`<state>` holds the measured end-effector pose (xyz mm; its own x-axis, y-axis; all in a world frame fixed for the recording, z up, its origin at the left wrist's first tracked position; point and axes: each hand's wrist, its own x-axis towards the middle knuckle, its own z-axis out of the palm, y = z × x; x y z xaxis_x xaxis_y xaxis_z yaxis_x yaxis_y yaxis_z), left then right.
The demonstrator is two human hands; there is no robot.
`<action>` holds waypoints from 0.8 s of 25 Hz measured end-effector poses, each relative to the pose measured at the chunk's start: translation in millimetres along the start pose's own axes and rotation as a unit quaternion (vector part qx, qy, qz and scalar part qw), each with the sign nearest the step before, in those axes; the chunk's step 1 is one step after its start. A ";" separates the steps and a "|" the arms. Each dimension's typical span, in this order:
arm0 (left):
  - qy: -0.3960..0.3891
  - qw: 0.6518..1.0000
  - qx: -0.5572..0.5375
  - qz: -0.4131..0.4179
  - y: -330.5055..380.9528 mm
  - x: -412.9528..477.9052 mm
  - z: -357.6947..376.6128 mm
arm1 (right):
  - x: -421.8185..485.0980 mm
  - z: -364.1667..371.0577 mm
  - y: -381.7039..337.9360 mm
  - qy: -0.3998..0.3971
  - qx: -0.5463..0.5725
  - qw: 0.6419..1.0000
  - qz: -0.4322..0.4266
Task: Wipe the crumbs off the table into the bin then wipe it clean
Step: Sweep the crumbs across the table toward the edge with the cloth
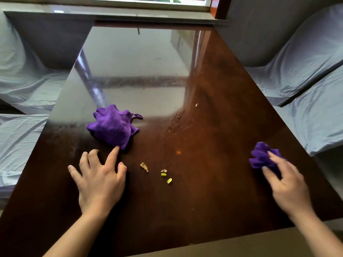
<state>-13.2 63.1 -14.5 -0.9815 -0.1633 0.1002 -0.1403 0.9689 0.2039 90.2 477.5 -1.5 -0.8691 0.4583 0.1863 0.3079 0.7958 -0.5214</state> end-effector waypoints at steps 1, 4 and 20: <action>0.001 1.000 0.001 0.001 0.1 0.2 0.8 | -6.6 12.3 -21.8 -0.008 -0.001 0.999 -0.049; -0.001 1.000 -0.005 0.002 -0.5 -0.5 0.5 | -32.1 48.8 -98.9 -0.023 0.048 0.985 -0.166; 0.036 0.970 -0.236 -0.031 -18.2 0.2 -9.2 | -14.2 112.6 -242.1 -0.178 0.096 0.965 -0.165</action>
<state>-9.6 43.8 -9.3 -0.9587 -0.2486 0.1379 -0.1073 0.7657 0.6342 -15.6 233.8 28.3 -0.9960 0.0009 0.0889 -0.0559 0.7714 -0.6338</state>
